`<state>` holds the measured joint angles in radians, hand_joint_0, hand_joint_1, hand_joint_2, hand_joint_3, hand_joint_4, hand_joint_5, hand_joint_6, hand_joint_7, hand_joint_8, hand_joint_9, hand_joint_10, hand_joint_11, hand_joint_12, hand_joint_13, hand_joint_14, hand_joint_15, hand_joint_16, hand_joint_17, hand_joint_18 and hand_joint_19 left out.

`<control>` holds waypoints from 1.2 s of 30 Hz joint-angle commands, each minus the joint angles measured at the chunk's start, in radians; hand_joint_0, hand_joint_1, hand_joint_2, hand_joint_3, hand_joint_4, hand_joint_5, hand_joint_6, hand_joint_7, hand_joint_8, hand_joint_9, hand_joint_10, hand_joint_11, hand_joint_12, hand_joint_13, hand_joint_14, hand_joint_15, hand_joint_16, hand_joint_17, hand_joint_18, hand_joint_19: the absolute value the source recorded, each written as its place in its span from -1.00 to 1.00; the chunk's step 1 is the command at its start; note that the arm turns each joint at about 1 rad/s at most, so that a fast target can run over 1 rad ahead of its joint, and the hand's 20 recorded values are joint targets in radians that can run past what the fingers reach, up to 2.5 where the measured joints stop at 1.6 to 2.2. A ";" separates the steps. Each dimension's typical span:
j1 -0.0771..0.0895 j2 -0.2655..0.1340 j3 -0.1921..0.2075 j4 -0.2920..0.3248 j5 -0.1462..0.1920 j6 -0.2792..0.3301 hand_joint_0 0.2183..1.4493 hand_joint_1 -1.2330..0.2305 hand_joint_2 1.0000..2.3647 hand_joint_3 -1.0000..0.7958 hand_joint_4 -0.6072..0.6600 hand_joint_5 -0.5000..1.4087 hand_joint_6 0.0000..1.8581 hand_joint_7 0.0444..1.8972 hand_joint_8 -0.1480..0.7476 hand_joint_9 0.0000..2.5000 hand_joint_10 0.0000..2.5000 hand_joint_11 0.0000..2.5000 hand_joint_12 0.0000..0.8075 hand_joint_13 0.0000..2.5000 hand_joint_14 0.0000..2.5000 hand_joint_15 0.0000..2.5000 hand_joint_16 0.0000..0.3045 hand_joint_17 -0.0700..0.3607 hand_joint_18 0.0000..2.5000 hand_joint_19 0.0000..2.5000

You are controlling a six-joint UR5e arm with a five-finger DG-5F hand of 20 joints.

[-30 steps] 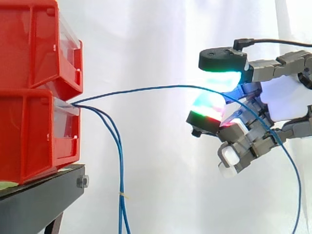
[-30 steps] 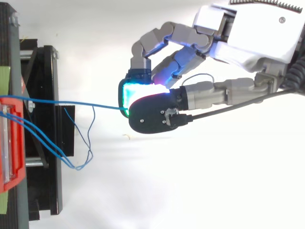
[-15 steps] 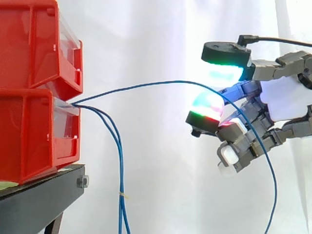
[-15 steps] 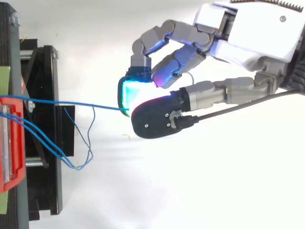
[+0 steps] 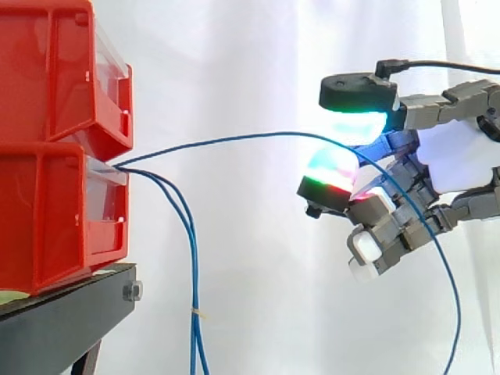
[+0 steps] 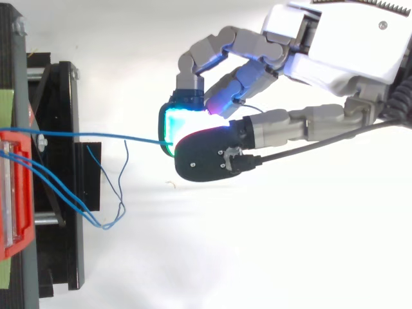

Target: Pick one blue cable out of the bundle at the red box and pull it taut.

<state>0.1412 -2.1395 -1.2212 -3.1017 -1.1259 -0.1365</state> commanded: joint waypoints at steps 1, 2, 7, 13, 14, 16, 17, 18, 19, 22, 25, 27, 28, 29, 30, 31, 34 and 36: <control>0.000 0.001 0.000 0.000 0.000 0.000 -0.38 -0.29 -0.98 -0.04 0.19 -0.63 -0.01 0.13 0.15 -0.19 -0.99 -0.03 -0.03 -0.34 -0.98 -0.52 -0.63 -0.09 -0.48 -0.65; 0.000 0.000 0.000 0.000 0.000 0.000 -0.37 -0.31 -0.98 -0.02 0.18 -0.63 -0.01 0.13 0.15 -0.19 -0.99 -0.03 -0.03 -0.35 -0.98 -0.52 -0.64 -0.10 -0.48 -0.65; 0.000 0.001 0.000 0.000 0.000 0.002 -0.34 -0.36 -0.97 0.03 0.13 -0.63 -0.01 0.16 0.14 -0.19 -0.99 -0.02 -0.04 -0.34 -0.98 -0.53 -0.64 -0.10 -0.48 -0.65; 0.000 0.000 0.000 0.000 0.000 0.002 -0.40 -0.28 -0.98 -0.19 0.19 -0.64 -0.02 0.09 0.08 -0.21 -0.99 -0.03 -0.09 -0.36 -0.98 -0.51 -0.67 -0.14 -0.52 -0.62; 0.000 0.000 0.000 0.000 0.000 0.002 -0.43 -0.24 -0.98 -0.27 0.20 -0.64 -0.03 0.08 0.09 -0.20 -0.99 -0.03 -0.08 -0.36 -0.98 -0.51 -0.66 -0.14 -0.52 -0.62; 0.000 0.000 0.000 0.000 0.000 0.003 -0.48 -0.16 -1.00 -0.38 0.21 -0.64 -0.04 0.07 0.12 -0.20 -0.99 -0.03 -0.05 -0.36 -0.98 -0.51 -0.65 -0.11 -0.51 -0.62; 0.000 0.001 0.000 0.000 0.000 0.002 -0.51 -0.12 -1.00 -0.42 0.21 -0.64 -0.04 0.05 0.13 -0.20 -0.99 -0.03 -0.04 -0.36 -0.98 -0.51 -0.64 -0.10 -0.51 -0.63; 0.000 0.001 0.000 0.000 0.000 0.003 -0.51 -0.11 -1.00 -0.44 0.22 -0.65 -0.04 0.04 0.13 -0.21 -0.99 -0.03 -0.04 -0.36 -0.98 -0.51 -0.64 -0.10 -0.51 -0.63; 0.000 0.001 0.000 0.000 0.000 0.002 -0.52 -0.09 -1.00 -0.44 0.21 -0.65 -0.05 0.03 0.13 -0.20 -0.99 -0.04 -0.03 -0.36 -0.98 -0.51 -0.64 -0.10 -0.51 -0.62; 0.000 0.000 -0.001 0.000 0.000 0.002 -0.55 -0.11 -1.00 -0.44 0.23 -0.65 -0.05 0.03 0.15 -0.20 -0.99 -0.03 -0.02 -0.36 -0.98 -0.52 -0.63 -0.08 -0.51 -0.62; 0.000 0.000 0.000 0.002 0.000 0.003 -0.55 -0.18 -1.00 -0.44 0.23 -0.65 -0.05 0.03 0.15 -0.20 -0.99 -0.03 -0.01 -0.36 -0.98 -0.51 -0.62 -0.08 -0.50 -0.63; 0.000 0.000 0.000 0.003 0.000 0.003 -0.53 -0.25 -1.00 -0.44 0.23 -0.65 -0.05 0.05 0.13 -0.21 -0.99 -0.02 -0.02 -0.35 -0.98 -0.51 -0.63 -0.09 -0.51 -0.63; 0.000 0.000 0.000 0.003 0.000 0.006 -0.51 -0.30 -1.00 -0.44 0.22 -0.65 -0.05 0.05 0.12 -0.21 -0.99 -0.02 -0.04 -0.36 -0.98 -0.51 -0.64 -0.10 -0.51 -0.62; 0.000 0.001 0.000 0.003 0.000 0.011 -0.50 -0.33 -1.00 -0.44 0.23 -0.65 -0.05 0.07 0.12 -0.21 -0.99 -0.03 -0.05 -0.36 -0.98 -0.51 -0.64 -0.10 -0.52 -0.62; 0.000 0.000 0.000 0.003 0.000 0.012 -0.48 -0.35 -1.00 -0.44 0.22 -0.65 -0.05 0.08 0.11 -0.21 -0.99 -0.03 -0.07 -0.36 -0.98 -0.51 -0.64 -0.11 -0.52 -0.63; 0.000 0.000 0.000 0.003 0.000 0.014 -0.46 -0.39 -1.00 -0.44 0.22 -0.65 -0.04 0.08 0.09 -0.21 -0.99 -0.02 -0.07 -0.36 -0.98 -0.51 -0.65 -0.12 -0.52 -0.63; 0.002 0.000 0.000 0.002 0.000 0.014 -0.43 -0.42 -1.00 -0.42 0.21 -0.65 -0.04 0.10 0.09 -0.21 -0.99 -0.02 -0.08 -0.36 -0.98 -0.51 -0.65 -0.12 -0.52 -0.63; 0.000 0.001 0.000 0.003 0.000 0.014 -0.39 -0.41 -0.99 -0.35 0.22 -0.64 -0.03 0.12 0.08 -0.21 -0.99 -0.02 -0.10 -0.36 -0.98 -0.51 -0.66 -0.14 -0.52 -0.63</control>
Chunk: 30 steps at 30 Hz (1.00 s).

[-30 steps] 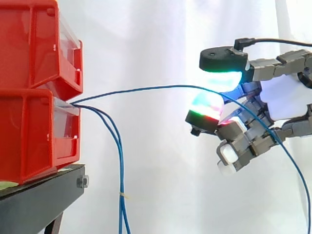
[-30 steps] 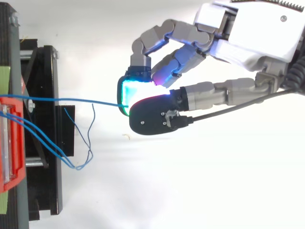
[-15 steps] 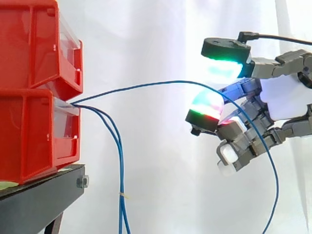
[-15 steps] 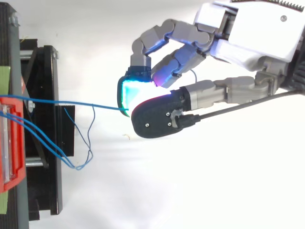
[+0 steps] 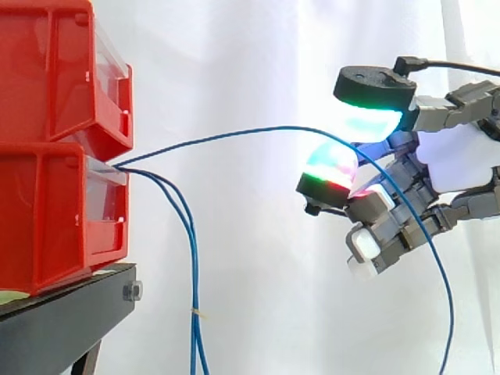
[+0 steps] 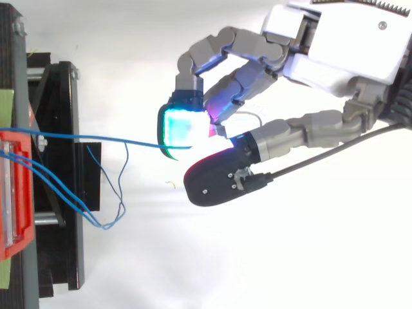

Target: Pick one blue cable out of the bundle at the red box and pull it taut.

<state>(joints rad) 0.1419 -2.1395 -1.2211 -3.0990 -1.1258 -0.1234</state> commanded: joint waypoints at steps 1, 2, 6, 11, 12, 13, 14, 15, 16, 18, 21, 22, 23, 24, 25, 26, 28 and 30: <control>-0.001 0.000 0.000 0.000 0.001 0.001 -0.37 -0.39 -0.99 -0.31 0.22 -0.64 -0.03 0.11 0.08 -0.21 -0.99 -0.03 -0.10 -0.36 -0.98 -0.51 -0.66 -0.14 -0.52 -0.63; 0.001 0.000 0.000 0.000 0.001 0.001 -0.35 -0.37 -0.99 -0.28 0.21 -0.64 -0.03 0.11 0.08 -0.21 -0.99 -0.02 -0.10 -0.36 -0.98 -0.52 -0.67 -0.14 -0.52 -0.63; 0.001 0.000 0.000 0.000 0.000 0.001 -0.39 -0.34 -0.99 -0.28 0.21 -0.64 -0.03 0.11 0.07 -0.21 -0.99 -0.02 -0.10 -0.36 -0.98 -0.51 -0.66 -0.14 -0.52 -0.62; 0.001 0.000 0.000 0.000 0.000 0.001 -0.49 -0.27 -1.00 -0.44 0.23 -0.64 -0.03 0.08 0.11 -0.21 -0.99 -0.02 -0.06 -0.36 -0.98 -0.51 -0.64 -0.11 -0.51 -0.62; 0.001 0.000 0.000 0.000 0.000 0.001 -0.51 -0.26 -1.00 -0.44 0.23 -0.64 -0.03 0.08 0.12 -0.21 -0.99 -0.01 -0.05 -0.36 -0.98 -0.51 -0.64 -0.10 -0.51 -0.62; 0.001 0.000 -0.002 0.000 0.000 0.001 -0.53 -0.25 -1.00 -0.44 0.23 -0.64 -0.03 0.06 0.13 -0.20 -0.99 -0.03 -0.04 -0.36 -0.98 -0.51 -0.63 -0.09 -0.51 -0.62; 0.001 0.000 0.000 0.000 0.000 0.001 -0.55 -0.24 -1.00 -0.44 0.23 -0.64 -0.03 0.06 0.15 -0.20 -0.99 -0.03 -0.03 -0.36 -0.98 -0.51 -0.63 -0.08 -0.50 -0.62; 0.001 0.000 0.000 0.000 0.000 0.001 -0.55 -0.24 -1.00 -0.44 0.23 -0.64 -0.03 0.06 0.14 -0.20 -0.99 -0.02 -0.03 -0.36 -0.98 -0.51 -0.63 -0.08 -0.50 -0.62; 0.001 0.000 0.000 0.000 0.000 0.001 -0.56 -0.25 -1.00 -0.44 0.23 -0.64 -0.04 0.06 0.15 -0.20 -0.99 -0.02 -0.03 -0.36 -0.98 -0.51 -0.62 -0.08 -0.50 -0.62; 0.001 0.000 0.000 0.000 0.000 0.001 -0.53 -0.27 -1.00 -0.44 0.23 -0.64 -0.04 0.09 0.14 -0.20 -0.99 -0.03 -0.04 -0.36 -0.98 -0.51 -0.63 -0.09 -0.51 -0.62; 0.001 0.000 0.000 0.000 0.000 0.001 -0.46 -0.31 -0.99 -0.34 0.22 -0.64 -0.03 0.12 0.10 -0.21 -0.99 -0.02 -0.06 -0.37 -0.98 -0.51 -0.65 -0.12 -0.53 -0.62; 0.001 0.000 0.000 0.000 0.000 0.001 -0.41 -0.31 -0.99 -0.29 0.22 -0.64 -0.03 0.14 0.09 -0.21 -0.99 -0.03 -0.08 -0.37 -0.98 -0.51 -0.66 -0.13 -0.53 -0.61; -0.001 0.001 0.000 0.000 0.000 0.001 -0.39 -0.30 -0.98 -0.24 0.22 -0.64 -0.03 0.14 0.09 -0.21 -0.99 -0.02 -0.09 -0.37 -0.98 -0.51 -0.66 -0.13 -0.53 -0.61; 0.001 0.000 0.000 0.000 0.000 0.001 -0.40 -0.30 -0.98 -0.21 0.21 -0.64 -0.03 0.15 0.09 -0.21 -0.99 -0.03 -0.08 -0.37 -0.98 -0.51 -0.66 -0.14 -0.53 -0.61; 0.001 0.000 0.000 0.000 0.000 0.001 -0.39 -0.30 -0.98 -0.19 0.21 -0.63 -0.03 0.16 0.08 -0.21 -0.99 -0.02 -0.08 -0.37 -0.98 -0.51 -0.66 -0.14 -0.53 -0.61; 0.001 0.000 0.000 0.000 0.000 0.001 -0.39 -0.31 -0.98 -0.16 0.20 -0.63 -0.03 0.15 0.09 -0.20 -0.99 -0.03 -0.07 -0.36 -0.98 -0.51 -0.65 -0.12 -0.52 -0.61; 0.001 0.001 0.000 0.000 0.000 0.001 -0.38 -0.32 -0.98 -0.10 0.19 -0.63 -0.02 0.15 0.12 -0.20 -0.99 -0.03 -0.04 -0.36 -0.98 -0.51 -0.64 -0.10 -0.50 -0.63; 0.001 0.000 0.000 0.000 0.000 0.001 -0.37 -0.34 -0.98 -0.06 0.17 -0.62 -0.02 0.14 0.15 -0.19 -0.99 -0.04 -0.02 -0.35 -0.98 -0.52 -0.62 -0.08 -0.49 -0.64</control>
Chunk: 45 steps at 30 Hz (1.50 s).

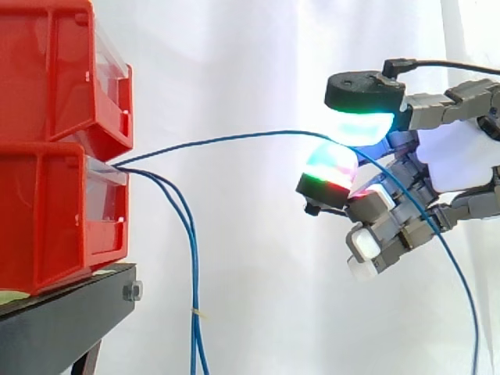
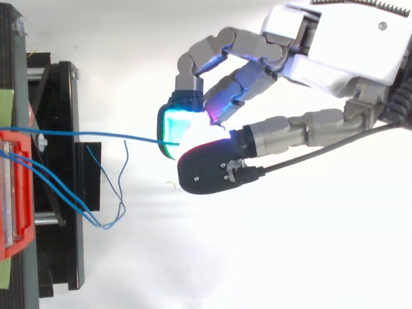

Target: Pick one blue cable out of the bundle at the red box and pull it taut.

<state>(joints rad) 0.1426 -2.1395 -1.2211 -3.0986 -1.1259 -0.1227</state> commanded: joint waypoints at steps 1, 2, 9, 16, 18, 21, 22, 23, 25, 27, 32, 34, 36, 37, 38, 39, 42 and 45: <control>0.000 0.000 0.000 0.000 0.000 0.000 -0.37 -0.35 -0.98 -0.03 0.15 -0.62 -0.02 0.15 0.15 -0.19 -0.99 -0.04 -0.02 -0.35 -0.98 -0.52 -0.62 -0.08 -0.48 -0.64; 0.000 0.000 0.000 0.000 0.000 0.000 -0.36 -0.39 -0.98 -0.01 0.14 -0.62 -0.02 0.15 0.15 -0.19 -0.99 -0.03 -0.03 -0.35 -0.98 -0.52 -0.63 -0.08 -0.49 -0.64; 0.000 0.000 -0.001 0.000 0.000 0.000 -0.35 -0.45 -0.98 0.09 0.07 -0.60 -0.03 0.26 0.15 -0.16 -0.99 -0.03 -0.01 -0.34 -0.99 -0.53 -0.62 -0.07 -0.46 -0.66; 0.000 0.000 -0.001 0.000 0.002 0.006 -0.34 -0.49 -0.98 0.16 0.00 -0.58 -0.04 0.35 0.15 -0.11 -0.99 -0.02 0.00 -0.33 -0.98 -0.54 -0.61 -0.05 -0.45 -0.67; 0.002 0.000 -0.001 0.000 0.005 0.014 -0.34 -0.50 -0.99 0.16 0.00 -0.58 -0.04 0.35 0.16 -0.11 -0.99 -0.02 0.00 -0.33 -0.98 -0.54 -0.61 -0.05 -0.45 -0.67; 0.002 0.000 0.000 -0.003 0.005 0.025 -0.34 -0.50 -0.99 0.16 0.01 -0.58 -0.05 0.35 0.14 -0.12 -0.99 -0.03 0.01 -0.34 -0.98 -0.55 -0.61 -0.05 -0.45 -0.68; 0.002 0.000 0.000 -0.003 0.005 0.023 -0.34 -0.50 -0.99 0.16 0.01 -0.58 -0.05 0.36 0.15 -0.12 -0.99 -0.03 0.01 -0.34 -0.99 -0.55 -0.61 -0.05 -0.45 -0.68; 0.002 0.000 0.000 -0.002 0.005 0.021 -0.34 -0.50 -0.99 0.16 0.02 -0.58 -0.05 0.37 0.15 -0.13 -0.99 -0.05 0.02 -0.34 -0.98 -0.56 -0.61 -0.05 -0.45 -0.68; 0.002 0.000 0.000 -0.002 0.002 0.020 -0.34 -0.50 -0.99 0.16 0.02 -0.58 -0.05 0.37 0.15 -0.13 -0.99 -0.06 0.01 -0.35 -0.98 -0.56 -0.61 -0.05 -0.45 -0.68; 0.002 0.000 0.000 -0.003 -0.002 0.018 -0.33 -0.50 -0.99 0.16 0.03 -0.58 -0.05 0.36 0.15 -0.15 -0.99 -0.07 0.02 -0.36 -0.99 -0.57 -0.61 -0.05 -0.46 -0.68; 0.002 0.000 -0.001 -0.003 0.000 0.008 -0.34 -0.49 -0.99 0.16 0.04 -0.58 -0.05 0.35 0.15 -0.18 -0.99 -0.11 0.02 -0.37 -0.98 -0.58 -0.61 -0.05 -0.46 -0.68; 0.002 0.000 0.000 -0.002 0.000 0.008 -0.34 -0.49 -0.99 0.15 0.04 -0.58 -0.05 0.36 0.16 -0.19 -0.99 -0.13 0.02 -0.37 -0.99 -0.57 -0.61 -0.05 -0.46 -0.68; 0.002 0.000 0.000 -0.002 0.000 0.006 -0.34 -0.49 -0.99 0.15 0.04 -0.58 -0.05 0.36 0.17 -0.20 -0.99 -0.15 0.02 -0.38 -0.99 -0.58 -0.61 -0.05 -0.47 -0.68; 0.002 0.000 0.000 -0.002 0.000 0.006 -0.34 -0.49 -0.99 0.15 0.04 -0.58 -0.05 0.36 0.16 -0.20 -0.99 -0.17 0.02 -0.38 -0.99 -0.58 -0.61 -0.05 -0.47 -0.68; 0.002 0.000 0.000 -0.002 -0.002 0.006 -0.34 -0.49 -0.99 0.15 0.04 -0.58 -0.05 0.36 0.16 -0.21 -0.99 -0.17 0.02 -0.38 -0.99 -0.58 -0.61 -0.05 -0.47 -0.68; 0.002 0.000 -0.001 -0.002 0.000 0.006 -0.34 -0.48 -0.99 0.15 0.04 -0.58 -0.04 0.35 0.17 -0.21 -0.99 -0.18 0.02 -0.38 -0.99 -0.58 -0.61 -0.05 -0.47 -0.68; 0.002 0.000 0.000 -0.002 -0.002 0.006 -0.34 -0.48 -0.99 0.15 0.05 -0.58 -0.05 0.35 0.17 -0.23 -0.99 -0.21 0.02 -0.39 -0.99 -0.59 -0.61 -0.05 -0.47 -0.68; 0.002 0.000 -0.001 -0.002 0.000 0.006 -0.34 -0.48 -0.99 0.15 0.05 -0.58 -0.05 0.35 0.17 -0.24 -0.99 -0.25 0.02 -0.39 -0.99 -0.59 -0.60 -0.04 -0.47 -0.68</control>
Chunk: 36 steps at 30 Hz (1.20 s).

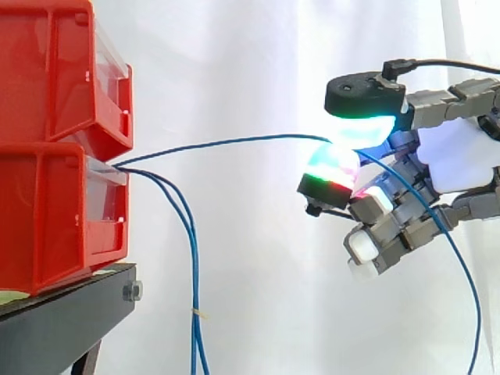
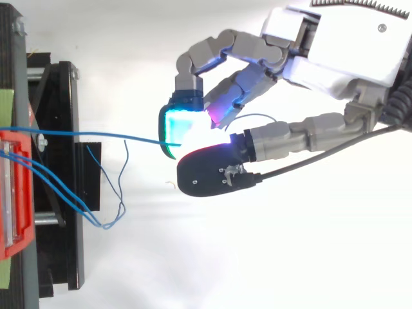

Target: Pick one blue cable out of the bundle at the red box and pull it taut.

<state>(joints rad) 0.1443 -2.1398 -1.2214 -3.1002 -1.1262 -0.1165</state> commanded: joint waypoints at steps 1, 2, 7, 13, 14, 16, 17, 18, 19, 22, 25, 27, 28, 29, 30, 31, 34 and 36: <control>0.000 0.000 0.000 0.000 0.000 0.000 -0.34 -0.48 -0.99 0.15 0.06 -0.58 -0.05 0.35 0.15 -0.25 -0.99 -0.26 0.02 -0.39 -0.99 -0.59 -0.60 -0.04 -0.47 -0.68; 0.000 0.000 0.000 0.000 0.000 0.000 -0.34 -0.48 -0.99 0.15 0.06 -0.58 -0.05 0.35 0.16 -0.25 -0.99 -0.26 0.03 -0.39 -0.99 -0.60 -0.60 -0.04 -0.47 -0.68; 0.000 0.000 -0.001 0.000 0.000 0.000 -0.34 -0.48 -0.99 0.15 0.06 -0.58 -0.05 0.36 0.16 -0.25 -0.99 -0.27 0.02 -0.40 -0.99 -0.60 -0.60 -0.04 -0.47 -0.69; 0.000 0.000 0.000 0.000 0.000 0.000 -0.34 -0.47 -0.99 0.15 0.07 -0.58 -0.05 0.36 0.16 -0.25 -0.99 -0.26 0.02 -0.40 -0.99 -0.60 -0.60 -0.04 -0.47 -0.68; 0.000 0.000 0.000 0.000 0.000 0.000 -0.35 -0.48 -0.99 0.15 0.07 -0.58 -0.05 0.37 0.16 -0.25 -0.99 -0.27 0.02 -0.40 -0.99 -0.59 -0.60 -0.04 -0.47 -0.69; 0.000 0.000 0.000 0.000 0.000 0.000 -0.34 -0.48 -0.99 0.15 0.08 -0.58 -0.05 0.36 0.16 -0.24 -0.99 -0.28 0.02 -0.40 -0.99 -0.59 -0.60 -0.04 -0.47 -0.68; 0.000 0.000 0.000 0.000 0.000 0.000 -0.34 -0.48 -0.99 0.15 0.08 -0.58 -0.05 0.36 0.16 -0.24 -0.99 -0.27 0.02 -0.39 -0.99 -0.60 -0.60 -0.04 -0.47 -0.69; 0.000 0.000 0.000 0.000 0.000 0.000 -0.34 -0.48 -0.99 0.15 0.08 -0.58 -0.05 0.37 0.16 -0.24 -0.99 -0.27 0.02 -0.39 -0.99 -0.59 -0.60 -0.03 -0.47 -0.69; 0.000 0.000 0.000 0.000 0.000 0.000 -0.34 -0.48 -0.99 0.15 0.08 -0.58 -0.05 0.37 0.16 -0.24 -0.99 -0.28 0.02 -0.39 -0.99 -0.59 -0.60 -0.03 -0.47 -0.69; 0.000 0.000 0.000 0.000 0.000 0.000 -0.34 -0.47 -0.99 0.15 0.08 -0.58 -0.05 0.36 0.17 -0.24 -0.99 -0.27 0.02 -0.39 -0.99 -0.59 -0.60 -0.03 -0.47 -0.69; 0.000 0.000 0.000 0.000 0.000 0.000 -0.34 -0.47 -0.99 0.15 0.08 -0.58 -0.05 0.35 0.17 -0.24 -0.99 -0.28 0.02 -0.39 -0.99 -0.60 -0.60 -0.03 -0.47 -0.69; 0.000 0.000 0.000 0.000 0.000 0.000 -0.34 -0.47 -0.99 0.15 0.08 -0.58 -0.05 0.36 0.16 -0.24 -0.99 -0.26 0.01 -0.39 -0.99 -0.60 -0.60 -0.04 -0.47 -0.69; 0.000 0.000 -0.001 0.000 0.000 0.000 -0.34 -0.47 -0.99 0.14 0.08 -0.58 -0.05 0.36 0.17 -0.24 -0.99 -0.27 0.02 -0.39 -0.99 -0.60 -0.60 -0.04 -0.47 -0.69; 0.000 0.000 0.000 0.000 0.000 0.000 -0.34 -0.47 -0.99 0.14 0.09 -0.58 -0.05 0.36 0.17 -0.24 -0.99 -0.27 0.01 -0.39 -0.99 -0.60 -0.60 -0.04 -0.47 -0.69; 0.000 0.000 0.000 0.000 0.000 0.000 -0.34 -0.47 -0.99 0.14 0.09 -0.58 -0.05 0.36 0.16 -0.24 -0.99 -0.28 0.02 -0.39 -0.99 -0.60 -0.60 -0.04 -0.47 -0.68; 0.000 0.000 0.000 0.000 0.000 0.000 -0.35 -0.47 -0.99 0.14 0.09 -0.58 -0.05 0.35 0.16 -0.24 -0.99 -0.27 0.02 -0.39 -0.99 -0.59 -0.60 -0.04 -0.47 -0.68; 0.000 0.000 0.000 0.000 0.000 0.000 -0.35 -0.46 -0.99 0.14 0.09 -0.58 -0.05 0.35 0.16 -0.24 -0.99 -0.28 0.02 -0.39 -0.99 -0.60 -0.60 -0.04 -0.47 -0.69; 0.000 0.000 0.000 0.000 0.000 0.000 -0.35 -0.46 -0.99 0.14 0.09 -0.58 -0.05 0.35 0.16 -0.25 -0.99 -0.28 0.02 -0.39 -0.99 -0.60 -0.60 -0.04 -0.47 -0.69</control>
<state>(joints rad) 0.1442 -2.1399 -1.2212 -3.1002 -1.1259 -0.1166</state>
